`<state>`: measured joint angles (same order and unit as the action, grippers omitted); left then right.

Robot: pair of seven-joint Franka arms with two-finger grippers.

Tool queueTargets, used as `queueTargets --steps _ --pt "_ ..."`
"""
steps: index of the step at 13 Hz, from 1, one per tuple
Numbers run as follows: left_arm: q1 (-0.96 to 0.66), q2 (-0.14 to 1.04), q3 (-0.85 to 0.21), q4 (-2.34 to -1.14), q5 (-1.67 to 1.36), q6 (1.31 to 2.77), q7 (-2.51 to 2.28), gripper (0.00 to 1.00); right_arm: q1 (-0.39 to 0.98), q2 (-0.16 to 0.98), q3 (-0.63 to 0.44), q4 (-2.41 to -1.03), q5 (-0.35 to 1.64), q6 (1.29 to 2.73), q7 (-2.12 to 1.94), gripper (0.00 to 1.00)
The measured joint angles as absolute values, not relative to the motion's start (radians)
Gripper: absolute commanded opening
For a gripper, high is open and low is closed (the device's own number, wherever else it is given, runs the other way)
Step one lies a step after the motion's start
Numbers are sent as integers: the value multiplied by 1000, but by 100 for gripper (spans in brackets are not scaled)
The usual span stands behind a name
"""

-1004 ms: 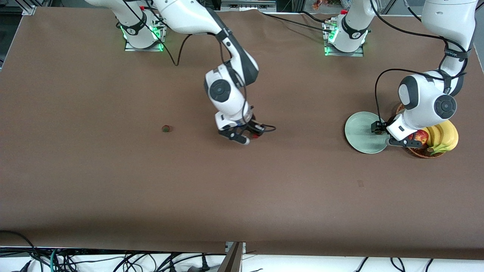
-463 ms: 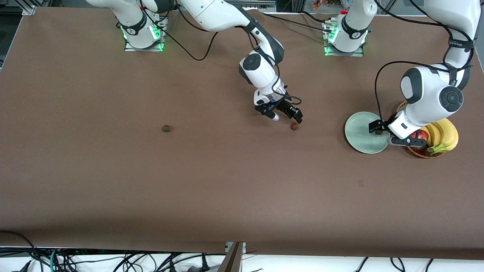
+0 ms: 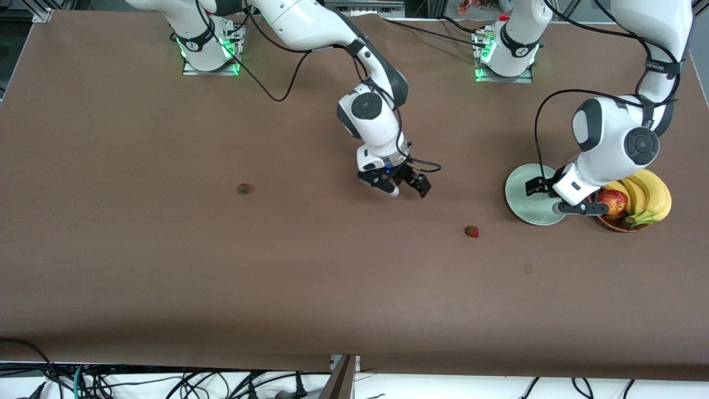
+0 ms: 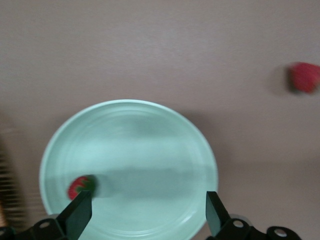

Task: Collect all strawberries into plate
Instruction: 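Set the second strawberry on the table near the plate with the right gripper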

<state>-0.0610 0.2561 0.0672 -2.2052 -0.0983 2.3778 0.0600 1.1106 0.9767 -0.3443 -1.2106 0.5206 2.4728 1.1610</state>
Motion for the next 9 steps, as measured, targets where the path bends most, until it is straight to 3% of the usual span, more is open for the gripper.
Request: queueTargets --steps 5,9 --pt "-86 304 -88 -2177 -98 2477 -234 100 964 884 -529 -1236 517 2037 573 99" --pt "-114 482 -96 -1976 -94 2490 -328 100 893 879 -645 -1346 517 1979 187 99"
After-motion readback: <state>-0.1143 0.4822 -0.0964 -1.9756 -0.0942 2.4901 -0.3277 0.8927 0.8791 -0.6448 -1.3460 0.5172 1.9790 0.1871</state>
